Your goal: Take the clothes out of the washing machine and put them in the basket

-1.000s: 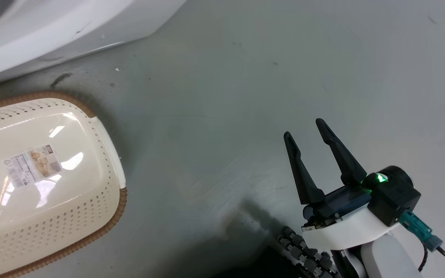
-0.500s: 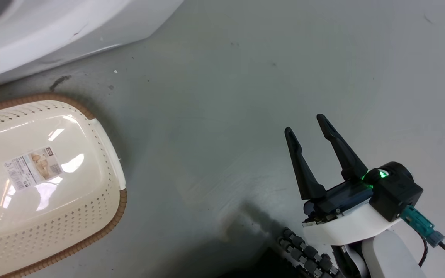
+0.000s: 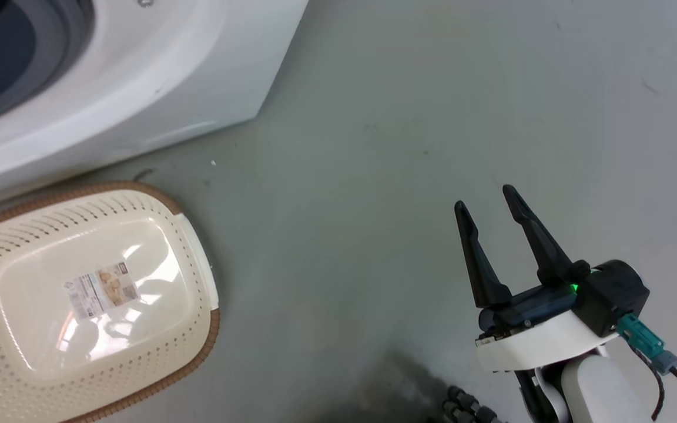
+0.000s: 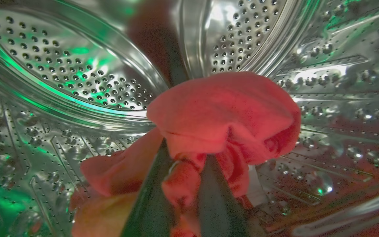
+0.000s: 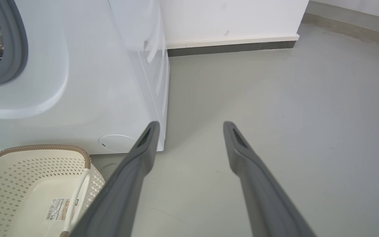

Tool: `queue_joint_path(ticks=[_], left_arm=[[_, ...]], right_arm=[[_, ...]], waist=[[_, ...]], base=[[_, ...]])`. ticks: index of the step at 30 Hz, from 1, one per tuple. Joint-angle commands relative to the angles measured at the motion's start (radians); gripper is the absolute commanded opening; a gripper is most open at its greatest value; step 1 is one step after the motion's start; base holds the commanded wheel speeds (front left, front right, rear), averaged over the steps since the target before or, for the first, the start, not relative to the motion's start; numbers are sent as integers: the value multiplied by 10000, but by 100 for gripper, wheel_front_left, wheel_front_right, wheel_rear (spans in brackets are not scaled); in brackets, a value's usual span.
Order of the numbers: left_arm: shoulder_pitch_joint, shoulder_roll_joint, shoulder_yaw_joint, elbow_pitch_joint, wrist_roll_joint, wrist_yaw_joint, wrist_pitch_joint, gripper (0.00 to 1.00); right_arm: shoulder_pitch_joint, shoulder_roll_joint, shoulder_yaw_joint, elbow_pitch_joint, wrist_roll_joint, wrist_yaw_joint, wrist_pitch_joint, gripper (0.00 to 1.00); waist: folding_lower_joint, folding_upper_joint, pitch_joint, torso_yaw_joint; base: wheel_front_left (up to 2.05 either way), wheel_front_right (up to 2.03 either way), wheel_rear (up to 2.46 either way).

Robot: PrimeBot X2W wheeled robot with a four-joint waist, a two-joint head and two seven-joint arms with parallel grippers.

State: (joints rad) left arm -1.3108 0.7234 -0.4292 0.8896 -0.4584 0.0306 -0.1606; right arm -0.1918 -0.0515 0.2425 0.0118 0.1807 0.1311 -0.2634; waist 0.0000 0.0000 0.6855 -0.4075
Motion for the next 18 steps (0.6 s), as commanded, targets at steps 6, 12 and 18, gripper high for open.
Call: queue_joint_path(ticks=[6,12,18], left_arm=[[1298,-598,284,801,-459,-182,-941,0],[2707,-948,868,338,-580,-143,-1060,0],[4301,-1385,1764,-752,-343,-184,-1069,0]], right_arm=[[498,21,-217,398,-123,-7,-17,100],[852,19,-354,761,-219,-7,28,100],[1139,21,-586,869,-355,-7,191,100]], waist=[[0,0,-1587,160],[0,0,-2633,311],[0,0,-3521,580]], base=[[0,0,0],[0,0,0],[0,0,0]])
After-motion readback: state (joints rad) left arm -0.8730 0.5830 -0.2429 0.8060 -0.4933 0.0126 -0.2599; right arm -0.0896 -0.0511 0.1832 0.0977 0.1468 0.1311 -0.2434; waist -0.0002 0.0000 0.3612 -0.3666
